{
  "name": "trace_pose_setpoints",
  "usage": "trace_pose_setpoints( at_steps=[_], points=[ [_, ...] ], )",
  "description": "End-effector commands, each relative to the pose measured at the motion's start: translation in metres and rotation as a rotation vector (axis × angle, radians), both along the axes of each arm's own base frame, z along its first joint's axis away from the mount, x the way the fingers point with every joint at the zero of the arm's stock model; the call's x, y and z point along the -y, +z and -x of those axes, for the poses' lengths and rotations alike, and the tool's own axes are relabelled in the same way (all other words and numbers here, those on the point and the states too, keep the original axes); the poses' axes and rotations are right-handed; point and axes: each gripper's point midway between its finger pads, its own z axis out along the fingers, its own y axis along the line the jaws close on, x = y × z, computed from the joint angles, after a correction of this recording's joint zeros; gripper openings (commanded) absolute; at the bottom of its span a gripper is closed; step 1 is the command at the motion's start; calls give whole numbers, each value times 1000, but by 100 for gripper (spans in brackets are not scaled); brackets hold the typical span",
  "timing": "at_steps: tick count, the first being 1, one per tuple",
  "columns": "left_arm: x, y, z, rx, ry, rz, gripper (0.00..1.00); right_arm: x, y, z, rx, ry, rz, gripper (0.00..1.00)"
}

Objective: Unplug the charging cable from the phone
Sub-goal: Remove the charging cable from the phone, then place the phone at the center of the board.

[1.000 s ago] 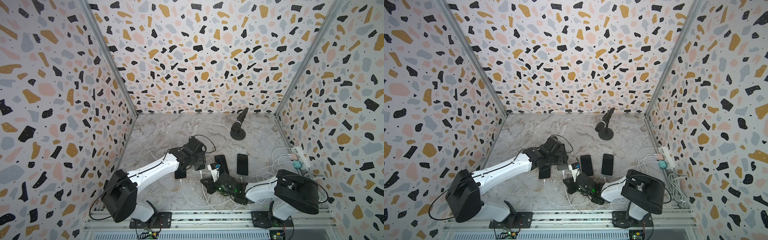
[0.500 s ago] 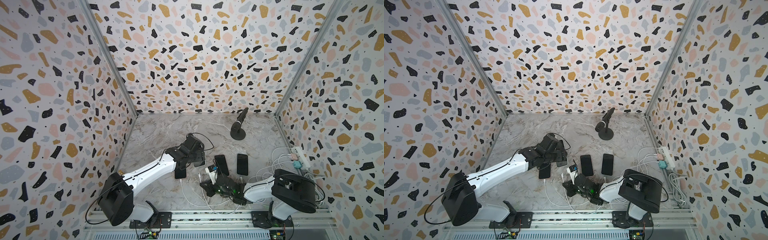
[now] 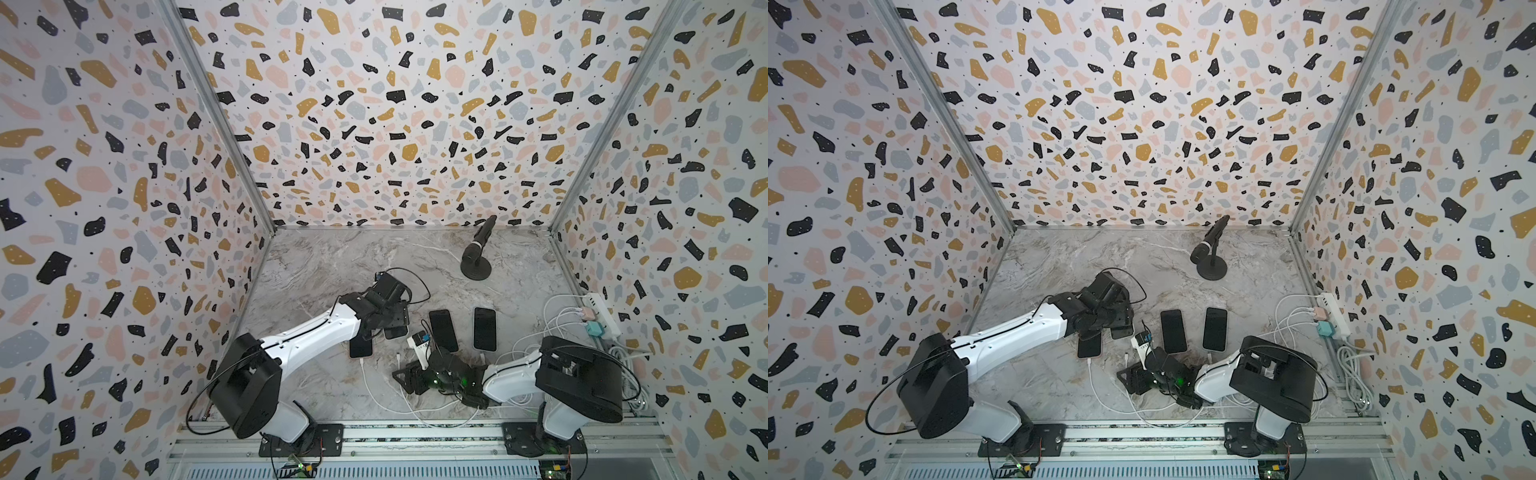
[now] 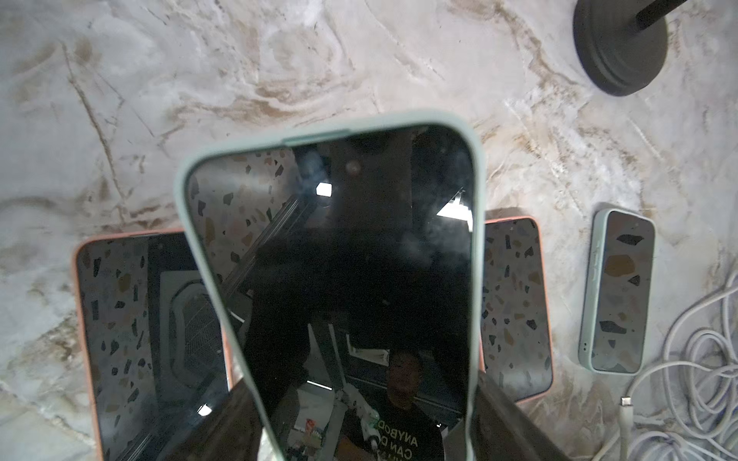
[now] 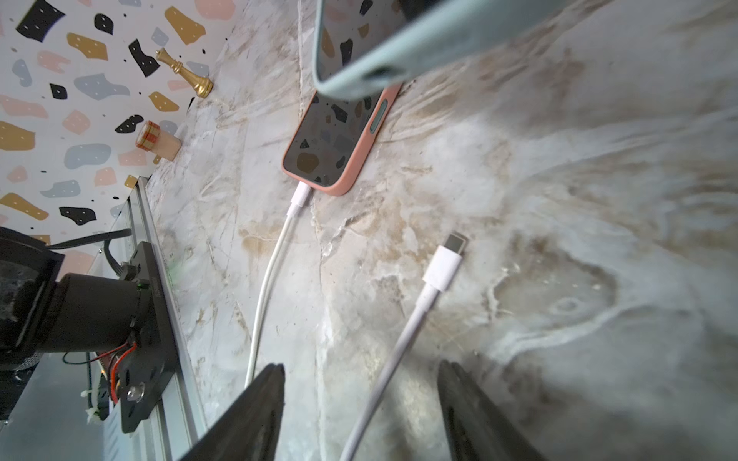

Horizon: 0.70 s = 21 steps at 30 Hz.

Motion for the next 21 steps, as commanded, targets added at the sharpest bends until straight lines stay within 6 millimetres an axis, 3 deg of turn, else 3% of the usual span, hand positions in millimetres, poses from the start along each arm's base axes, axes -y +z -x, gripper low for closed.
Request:
trace_pose_setpoints(
  at_steps=[1, 2, 3, 7, 11, 16, 21],
  points=[
    [7, 0, -12, 2, -8, -17, 0, 29, 11, -14, 35, -112, 40, 68],
    [7, -7, -12, -16, -13, -35, 0, 42, 10, -18, 42, -150, 88, 68],
    [8, -12, -13, -31, -20, -46, 0, 48, 25, -26, 73, -196, 85, 69],
    [13, -32, -15, -92, -47, -98, 0, 90, 51, -36, 124, -319, 213, 71],
    [22, -34, -22, -114, -70, -120, 0, 116, 79, -37, 154, -379, 234, 73],
    [32, -52, -23, -161, -85, -121, 0, 129, 90, -33, 150, -395, 234, 73],
    [43, -66, -25, -183, -110, -103, 0, 128, 92, -30, 146, -383, 204, 73]
  ],
)
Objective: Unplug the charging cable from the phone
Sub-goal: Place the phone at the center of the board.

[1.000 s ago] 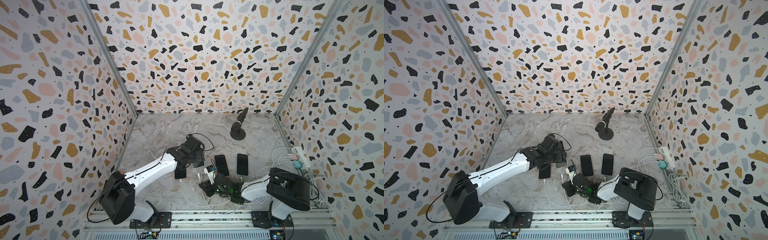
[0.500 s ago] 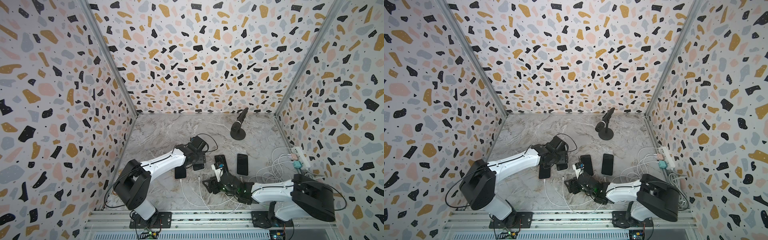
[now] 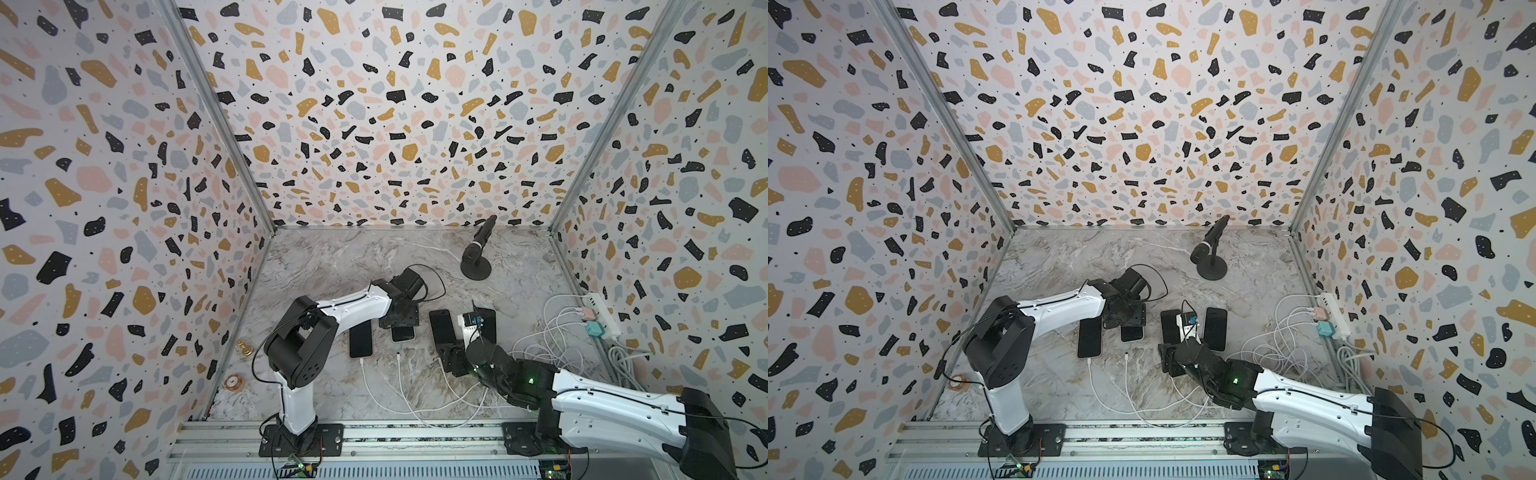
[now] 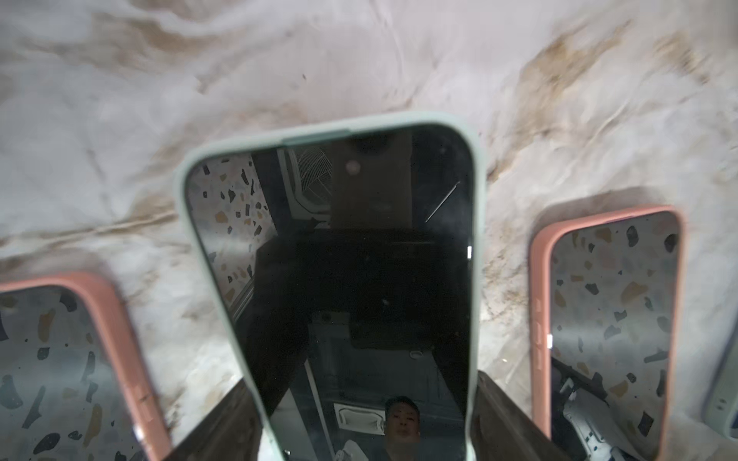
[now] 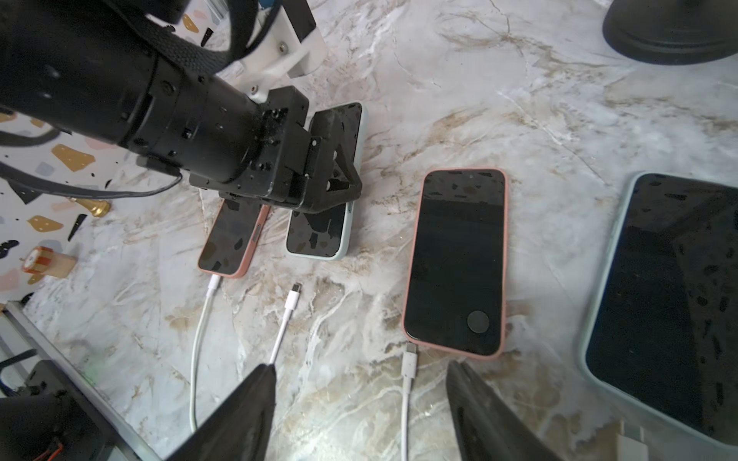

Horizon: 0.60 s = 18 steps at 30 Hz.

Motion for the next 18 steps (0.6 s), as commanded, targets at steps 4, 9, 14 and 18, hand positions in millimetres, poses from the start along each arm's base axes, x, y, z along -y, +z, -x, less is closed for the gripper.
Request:
trace_pose_setpoints(
  at_steps=[4, 9, 14, 18],
  points=[
    [21, 4, -5, 18, -26, 28, 0, 9, 4, 0, 6, -22, 1, 72],
    [11, -12, 12, -18, -24, -53, 0, 8, 11, 0, 14, -18, -12, 72],
    [-16, -26, 29, -54, 12, -145, 0, 9, 11, 1, 12, -16, -21, 72],
    [-32, -30, 39, -76, 12, -203, 0, 9, 13, 2, 16, -13, -34, 71]
  ],
)
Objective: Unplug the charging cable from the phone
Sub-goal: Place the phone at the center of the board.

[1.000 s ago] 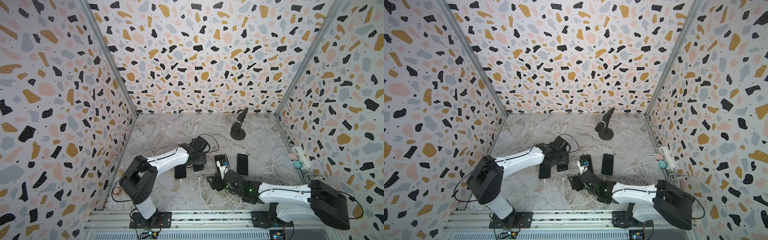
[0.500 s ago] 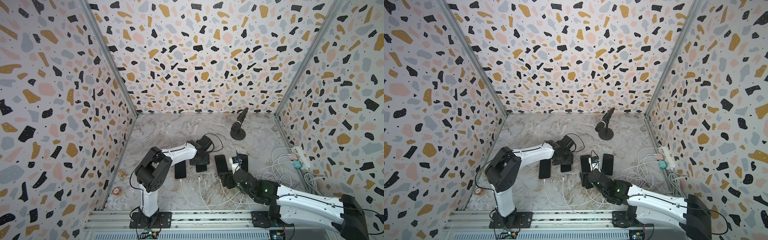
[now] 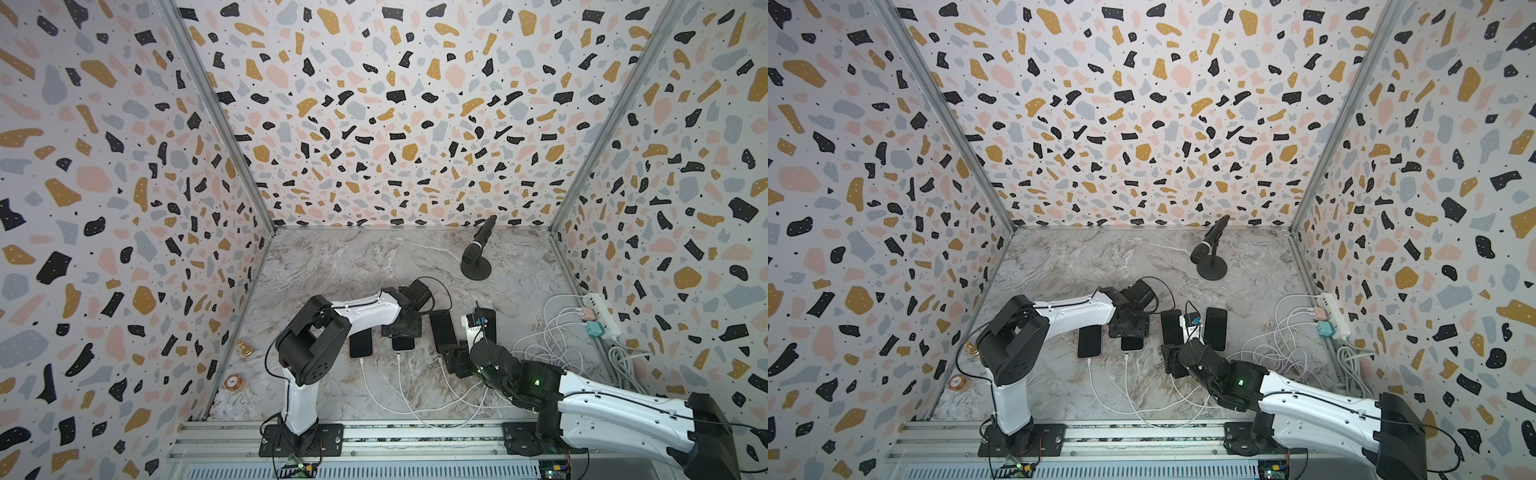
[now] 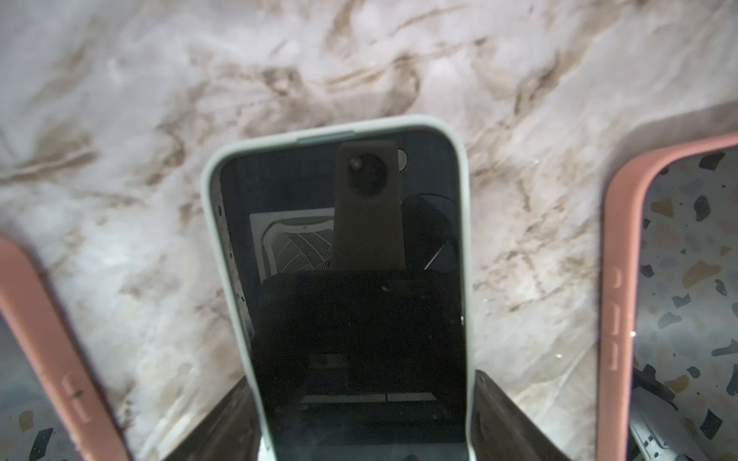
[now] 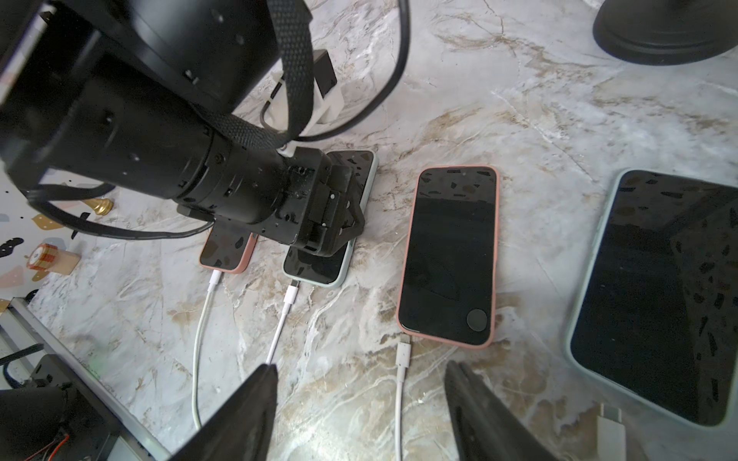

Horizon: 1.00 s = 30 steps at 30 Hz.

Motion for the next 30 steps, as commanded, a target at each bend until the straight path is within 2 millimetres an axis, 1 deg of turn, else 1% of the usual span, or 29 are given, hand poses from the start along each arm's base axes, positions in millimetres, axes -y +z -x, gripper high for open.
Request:
trace_pose_setpoints(
  at_steps=[1, 2, 3, 4, 5, 6, 7, 9, 10, 12, 14, 15, 16, 17, 18, 20, 21, 22, 24, 26, 27, 28, 30],
  points=[
    [-32, -7, 18, -45, 23, -117, 0, 3, 6, -1, 9, -13, -17, 72],
    [-31, -6, 17, -39, 12, -112, 7, 2, 5, -1, 6, -11, -17, 72],
    [-30, -3, 16, -31, 6, -108, 19, 1, 6, -1, 7, -7, -20, 72],
    [-27, 0, 13, -22, 0, -96, 35, 0, 6, 0, 6, 0, -24, 72],
    [-23, 5, 11, -10, -7, -76, 57, -2, 5, 0, 4, 6, -21, 72],
    [-18, 10, 8, 1, -17, -56, 91, -3, 5, 0, 1, 11, -14, 72],
    [-14, 17, 7, 11, -26, -35, 99, -3, 5, 0, -1, 15, -4, 73],
    [-9, 33, 2, 36, -31, -12, 100, -5, 6, 1, -6, 22, 6, 74],
    [-7, 44, -1, 54, -37, -4, 100, -6, 6, 1, -7, 26, 10, 74],
    [-10, 72, -7, 108, -51, -9, 100, -6, 8, 1, -6, 31, 22, 77],
    [-18, 105, -12, 193, -59, -12, 100, -5, 11, -1, -6, 27, 50, 83],
    [-25, 123, -13, 243, -60, -18, 100, -3, 9, -2, -11, 21, 77, 88],
    [-34, 137, -14, 288, -54, -38, 100, -2, 11, -4, -10, 6, 97, 93],
    [-44, 153, -14, 343, -45, -48, 100, 2, 7, -6, -19, -15, 133, 98],
    [-56, 167, -13, 392, -33, -67, 100, 5, 5, -9, -25, -43, 165, 99],
    [-82, 175, -8, 446, 2, -133, 100, 19, 3, -17, -40, -142, 252, 100],
    [-94, 172, -6, 449, 25, -156, 100, 28, 2, -19, -55, -199, 291, 100],
    [-103, 163, -3, 419, 46, -151, 100, 33, 1, -21, -57, -232, 329, 100],
    [-118, 127, 5, 266, 99, -102, 100, 40, -2, -24, -37, -267, 374, 100],
    [-124, 87, 15, 73, 134, -38, 100, 44, -6, -25, -28, -295, 347, 100],
    [-125, 69, 19, -4, 137, -35, 100, 42, -7, -23, -31, -281, 322, 100],
    [-126, 57, 22, -49, 143, -35, 100, 36, -7, -22, -29, -247, 297, 100],
    [-120, 46, 23, -90, 145, -7, 100, 18, -5, -17, -28, -141, 237, 99]
  ],
)
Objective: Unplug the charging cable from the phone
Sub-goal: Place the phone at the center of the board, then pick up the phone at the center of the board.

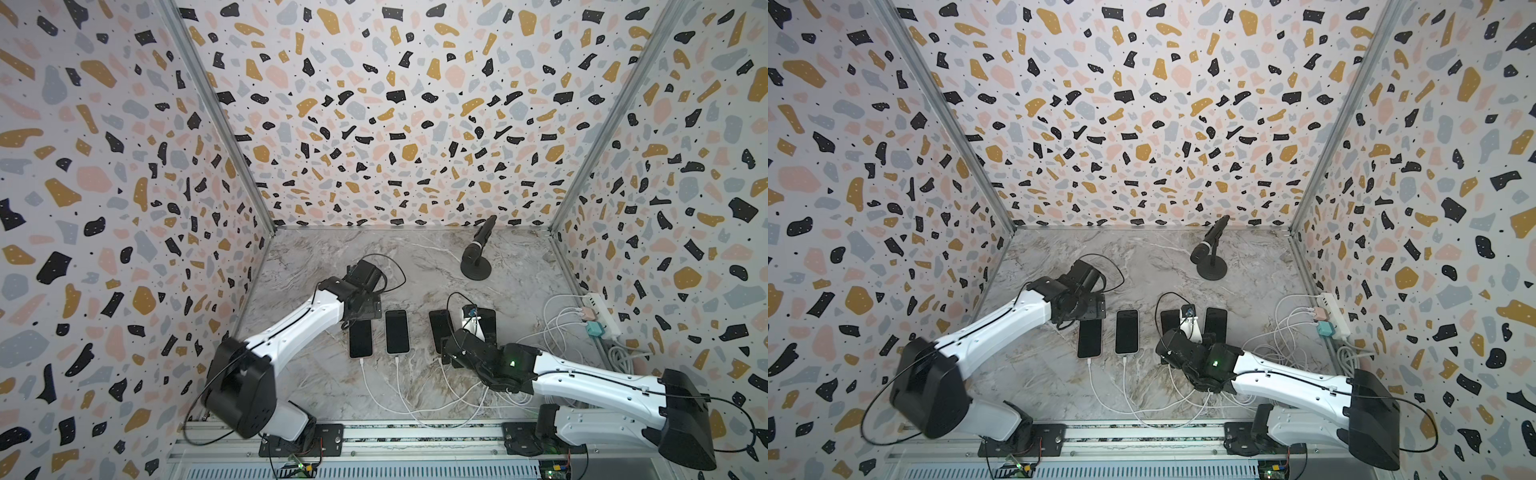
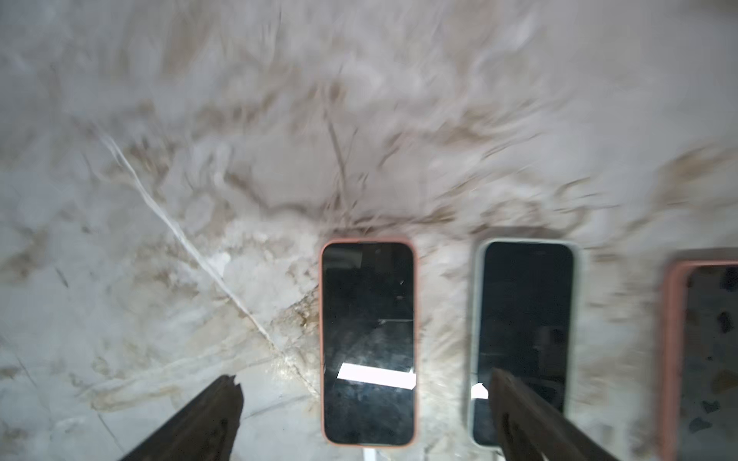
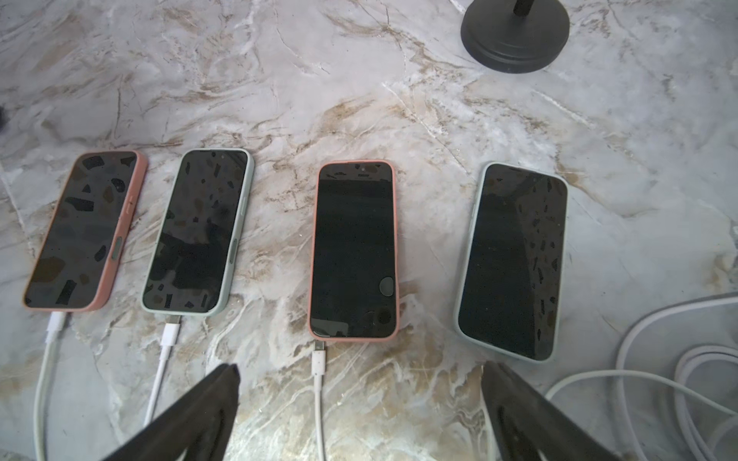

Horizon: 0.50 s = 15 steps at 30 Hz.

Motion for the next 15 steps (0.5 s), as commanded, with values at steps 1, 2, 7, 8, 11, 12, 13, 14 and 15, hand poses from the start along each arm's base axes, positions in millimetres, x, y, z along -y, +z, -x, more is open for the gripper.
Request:
trace_pose_setpoints(
  at_steps=[1, 2, 7, 8, 11, 12, 13, 14, 15],
  points=[
    [14, -28, 28, -171, -25, 85, 100, -13, 10, 4, 22, 89, -79, 99],
    [16, -32, 28, -181, -24, 91, 100, -17, 12, 6, 23, 110, -93, 99],
    [18, -52, 33, -253, -18, 81, 100, -24, 15, 8, 18, 141, -122, 98],
    [20, -54, 33, -255, -18, 87, 100, -25, 14, 9, 14, 148, -129, 98],
    [18, -57, 31, -256, -13, 74, 100, -28, 15, 11, 12, 160, -151, 98],
    [17, -58, 31, -259, -14, 68, 100, -28, 16, 11, 13, 163, -156, 98],
    [17, -60, 31, -263, -17, 61, 100, -29, 16, 12, 12, 168, -160, 98],
    [17, -60, 31, -267, -22, 60, 100, -29, 15, 12, 13, 171, -165, 98],
    [17, -61, 30, -266, -26, 55, 100, -29, 15, 13, 13, 172, -168, 98]
  ],
)
